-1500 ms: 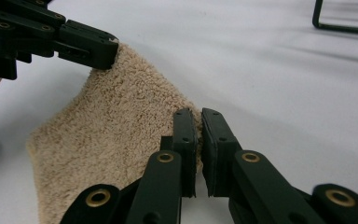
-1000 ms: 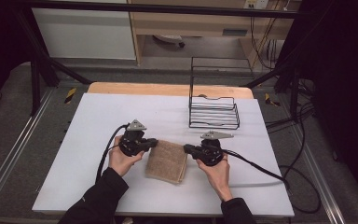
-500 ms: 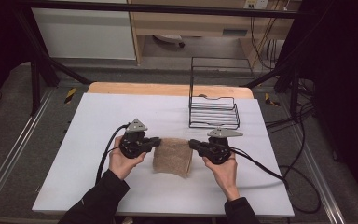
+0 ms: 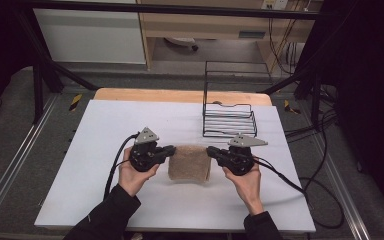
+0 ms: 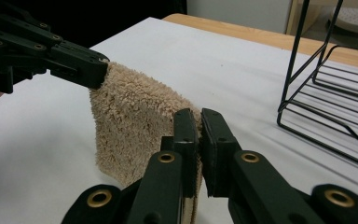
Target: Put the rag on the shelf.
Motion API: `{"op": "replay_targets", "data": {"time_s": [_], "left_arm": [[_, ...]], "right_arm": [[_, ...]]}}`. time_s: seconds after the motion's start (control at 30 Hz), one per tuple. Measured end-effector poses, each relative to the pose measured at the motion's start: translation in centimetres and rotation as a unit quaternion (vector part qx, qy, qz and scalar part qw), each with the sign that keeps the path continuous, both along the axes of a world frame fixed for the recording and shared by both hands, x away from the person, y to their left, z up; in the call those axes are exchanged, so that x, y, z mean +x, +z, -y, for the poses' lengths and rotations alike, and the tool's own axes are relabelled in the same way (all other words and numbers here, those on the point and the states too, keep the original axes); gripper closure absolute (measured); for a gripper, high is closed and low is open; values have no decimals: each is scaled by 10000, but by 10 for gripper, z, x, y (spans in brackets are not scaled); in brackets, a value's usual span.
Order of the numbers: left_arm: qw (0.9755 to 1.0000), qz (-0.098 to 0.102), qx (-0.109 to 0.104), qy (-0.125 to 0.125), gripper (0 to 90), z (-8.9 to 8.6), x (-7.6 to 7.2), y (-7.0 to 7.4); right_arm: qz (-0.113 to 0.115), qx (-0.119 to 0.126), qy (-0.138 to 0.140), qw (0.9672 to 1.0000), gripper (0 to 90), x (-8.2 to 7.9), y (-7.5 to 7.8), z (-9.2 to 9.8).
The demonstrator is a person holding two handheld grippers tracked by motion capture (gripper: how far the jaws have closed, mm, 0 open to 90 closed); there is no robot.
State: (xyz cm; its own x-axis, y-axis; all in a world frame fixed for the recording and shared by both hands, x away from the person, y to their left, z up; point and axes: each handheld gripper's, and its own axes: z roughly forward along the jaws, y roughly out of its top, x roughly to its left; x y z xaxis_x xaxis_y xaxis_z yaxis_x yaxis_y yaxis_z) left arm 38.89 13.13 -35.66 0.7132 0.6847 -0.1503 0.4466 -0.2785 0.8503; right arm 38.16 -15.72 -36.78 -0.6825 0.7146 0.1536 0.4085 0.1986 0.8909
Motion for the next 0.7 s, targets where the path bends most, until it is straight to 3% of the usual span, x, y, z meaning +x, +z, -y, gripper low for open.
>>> {"op": "replay_targets", "data": {"time_s": [0.43, 0.7], "left_arm": [[9992, 298, -277, 64, 850, -1, -8, 12], [9985, 428, -333, 62, 850, 3, -12, 17]], "right_arm": [[234, 97, 24, 9997, 855, -8, 16, 5], [377, 137, -22, 9992, 856, -12, 25, 7]]}}
